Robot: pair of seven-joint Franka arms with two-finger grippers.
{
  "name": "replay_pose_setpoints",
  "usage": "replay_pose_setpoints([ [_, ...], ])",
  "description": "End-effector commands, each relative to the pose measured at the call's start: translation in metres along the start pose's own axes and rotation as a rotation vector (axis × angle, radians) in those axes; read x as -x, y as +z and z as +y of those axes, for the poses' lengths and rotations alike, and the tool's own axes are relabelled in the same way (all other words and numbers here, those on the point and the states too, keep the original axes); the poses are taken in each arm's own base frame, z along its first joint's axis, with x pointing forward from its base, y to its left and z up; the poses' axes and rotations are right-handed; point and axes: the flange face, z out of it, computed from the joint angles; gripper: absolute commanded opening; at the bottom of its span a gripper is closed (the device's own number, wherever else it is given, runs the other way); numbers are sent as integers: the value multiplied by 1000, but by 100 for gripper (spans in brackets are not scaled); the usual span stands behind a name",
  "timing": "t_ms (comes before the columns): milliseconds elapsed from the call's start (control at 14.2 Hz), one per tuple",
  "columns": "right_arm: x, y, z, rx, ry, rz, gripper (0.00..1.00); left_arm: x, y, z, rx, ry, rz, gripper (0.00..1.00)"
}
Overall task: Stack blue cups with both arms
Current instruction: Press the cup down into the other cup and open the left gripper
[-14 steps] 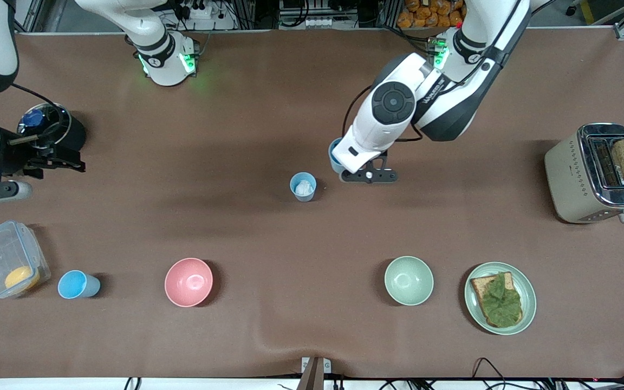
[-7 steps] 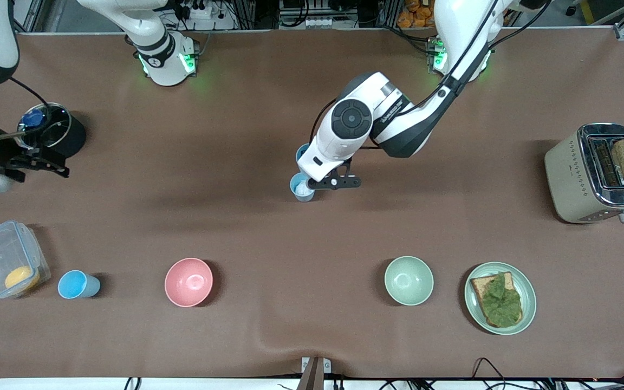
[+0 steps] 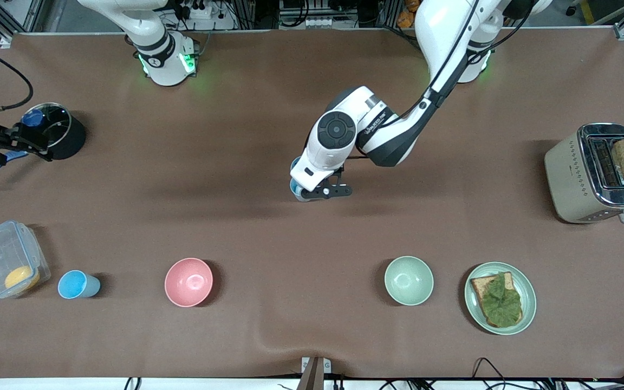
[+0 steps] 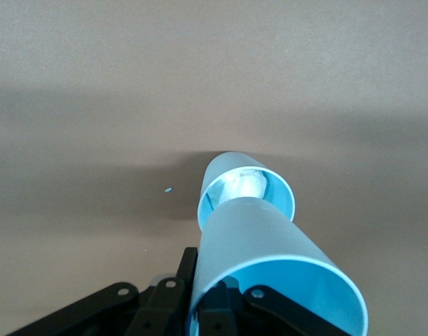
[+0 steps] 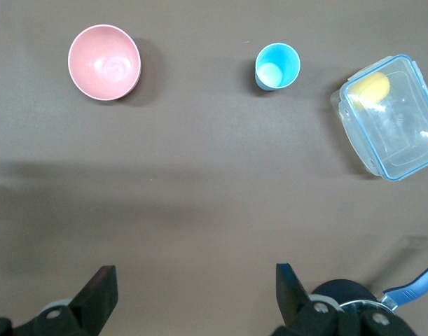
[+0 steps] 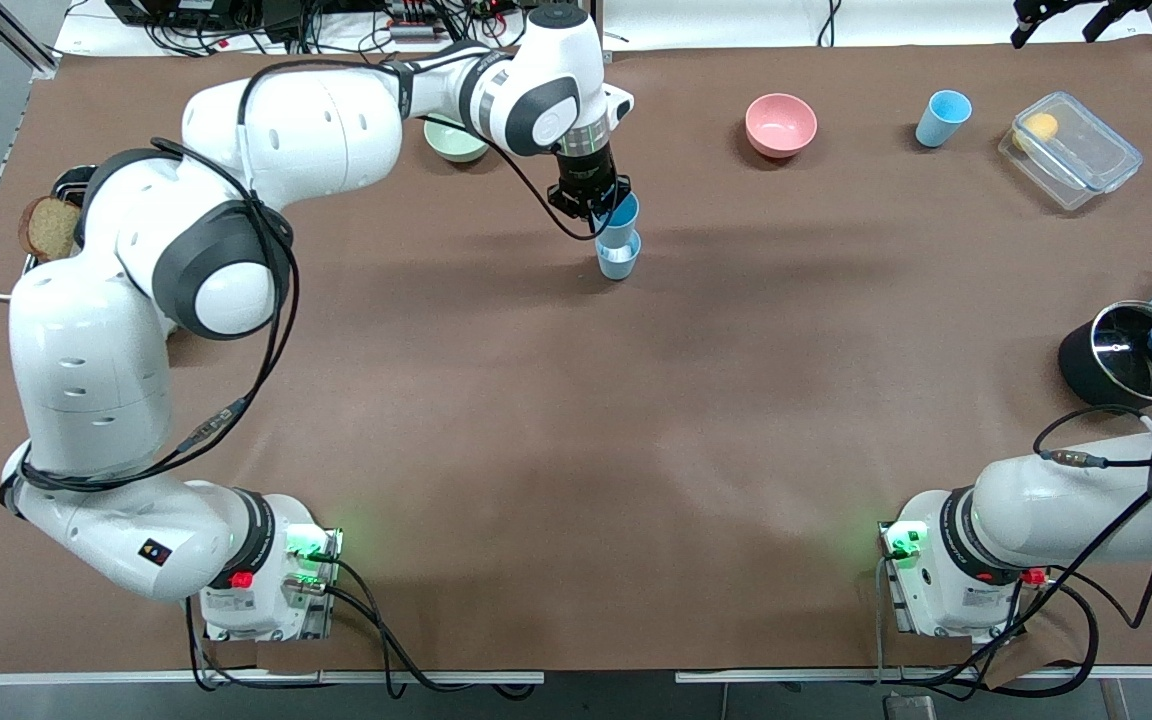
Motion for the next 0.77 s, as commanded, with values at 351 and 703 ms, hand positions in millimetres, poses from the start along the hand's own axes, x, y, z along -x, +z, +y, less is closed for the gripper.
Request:
replay_pose_setpoints([
  [351,4,-6,5,8,19,-13,100,-5,13,9,25,-40,17,0],
  [703,2,-5,12,8,32,2,100,-3,24,10,13,-38,5,0],
])
